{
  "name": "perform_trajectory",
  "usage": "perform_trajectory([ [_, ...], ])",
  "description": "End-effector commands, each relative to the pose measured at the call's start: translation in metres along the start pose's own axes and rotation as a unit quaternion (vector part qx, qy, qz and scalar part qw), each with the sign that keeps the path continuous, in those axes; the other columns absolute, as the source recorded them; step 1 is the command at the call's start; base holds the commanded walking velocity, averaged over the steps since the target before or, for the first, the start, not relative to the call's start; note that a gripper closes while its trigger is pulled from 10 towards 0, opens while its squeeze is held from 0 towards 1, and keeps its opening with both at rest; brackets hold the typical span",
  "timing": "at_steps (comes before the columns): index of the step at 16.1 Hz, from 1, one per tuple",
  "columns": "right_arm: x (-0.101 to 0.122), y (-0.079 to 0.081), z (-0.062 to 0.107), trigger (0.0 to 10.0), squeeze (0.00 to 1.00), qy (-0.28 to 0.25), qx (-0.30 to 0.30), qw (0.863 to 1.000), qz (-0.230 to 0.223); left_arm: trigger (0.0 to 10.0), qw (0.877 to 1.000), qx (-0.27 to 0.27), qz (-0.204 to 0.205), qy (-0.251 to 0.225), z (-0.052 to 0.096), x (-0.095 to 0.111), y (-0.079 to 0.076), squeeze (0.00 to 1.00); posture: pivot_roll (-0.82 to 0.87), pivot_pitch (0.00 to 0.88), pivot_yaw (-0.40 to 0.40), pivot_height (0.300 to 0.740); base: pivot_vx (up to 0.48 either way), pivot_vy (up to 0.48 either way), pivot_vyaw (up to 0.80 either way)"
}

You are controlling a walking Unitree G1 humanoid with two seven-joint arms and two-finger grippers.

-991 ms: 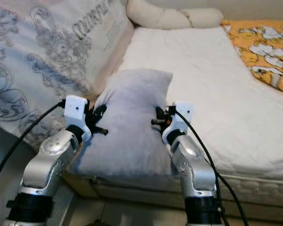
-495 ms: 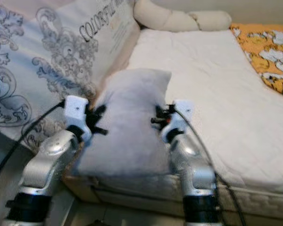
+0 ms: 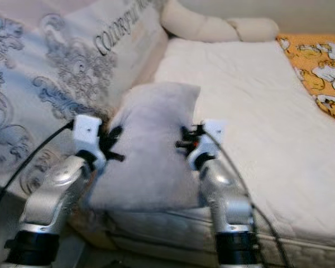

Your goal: Clean up the room

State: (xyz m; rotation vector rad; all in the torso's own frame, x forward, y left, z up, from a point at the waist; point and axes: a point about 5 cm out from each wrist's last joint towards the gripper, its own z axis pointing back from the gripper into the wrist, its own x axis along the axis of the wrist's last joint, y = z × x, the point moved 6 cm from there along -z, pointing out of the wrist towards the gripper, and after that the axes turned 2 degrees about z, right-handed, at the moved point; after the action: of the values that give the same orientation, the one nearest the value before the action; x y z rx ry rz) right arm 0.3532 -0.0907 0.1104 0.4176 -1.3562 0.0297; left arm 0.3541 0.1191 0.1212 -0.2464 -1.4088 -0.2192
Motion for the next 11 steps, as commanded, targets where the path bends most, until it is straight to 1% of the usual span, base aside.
perform_trajectory([
  [1,0.0112,-0.0061,-0.0003,10.0,0.0,-0.015,-0.006,1.0,0.009,10.0,1.0,0.002,-0.006,-0.021,-0.0005,0.0127,0.0003,0.0,-0.03,0.0,0.038,0.74,0.349,0.0,0.0],
  [6,0.0071,-0.0033,0.0,10.0,0.0,-0.009,-0.001,1.0,0.012,10.0,1.0,-0.002,-0.008,-0.02,0.0002,0.0116,-0.0017,0.0,-0.03,0.0,0.029,0.74,0.349,0.0,0.0],
  [11,0.0036,-0.0053,0.0008,10.0,0.0,-0.003,-0.003,1.0,0.013,10.0,1.0,-0.003,-0.01,-0.017,0.0031,0.0082,-0.0024,0.0,-0.02,0.0,0.024,0.74,0.341,0.0,0.0],
])
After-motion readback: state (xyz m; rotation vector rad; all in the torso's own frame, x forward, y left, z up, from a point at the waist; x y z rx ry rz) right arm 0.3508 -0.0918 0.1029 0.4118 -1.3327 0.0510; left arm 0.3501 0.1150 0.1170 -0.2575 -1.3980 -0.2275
